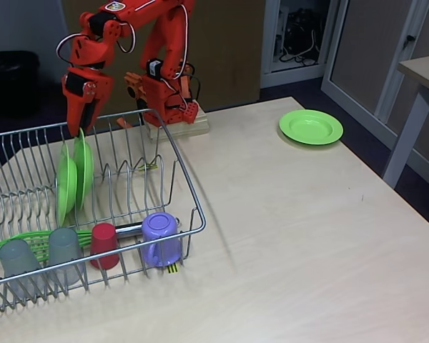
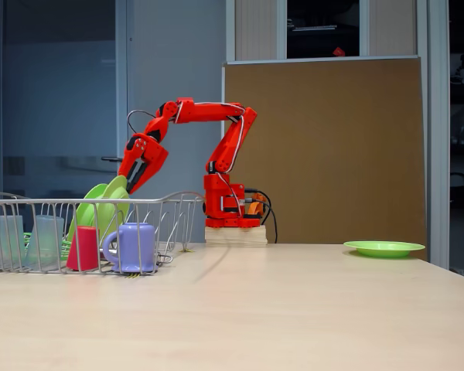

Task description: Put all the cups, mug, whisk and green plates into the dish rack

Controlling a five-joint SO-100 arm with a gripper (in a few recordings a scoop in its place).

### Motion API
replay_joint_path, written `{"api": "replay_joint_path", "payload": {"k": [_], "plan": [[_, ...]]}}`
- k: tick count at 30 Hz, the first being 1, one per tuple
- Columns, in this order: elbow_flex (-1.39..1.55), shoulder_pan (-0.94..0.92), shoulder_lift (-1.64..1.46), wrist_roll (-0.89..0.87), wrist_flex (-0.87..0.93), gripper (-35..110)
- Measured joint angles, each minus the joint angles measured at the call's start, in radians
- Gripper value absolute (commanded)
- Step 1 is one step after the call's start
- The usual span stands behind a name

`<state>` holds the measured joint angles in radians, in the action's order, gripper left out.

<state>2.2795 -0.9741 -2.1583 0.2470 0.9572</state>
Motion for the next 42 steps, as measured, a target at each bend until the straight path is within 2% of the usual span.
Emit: {"api": "replay_joint_path", "payload": {"k": [4,12,20,35,42], "plan": [[0.021,0.031,0.043,0.0,-0.071,1],[0.034,0.13,0.106,0.077,-0.123,20],[0.058,0.172,0.057,0.109,-0.104,22],[0.071,0.239,-0.169,0.121,0.044,21],[0.083,0.241,-0.152,0.123,0.037,21]]}}
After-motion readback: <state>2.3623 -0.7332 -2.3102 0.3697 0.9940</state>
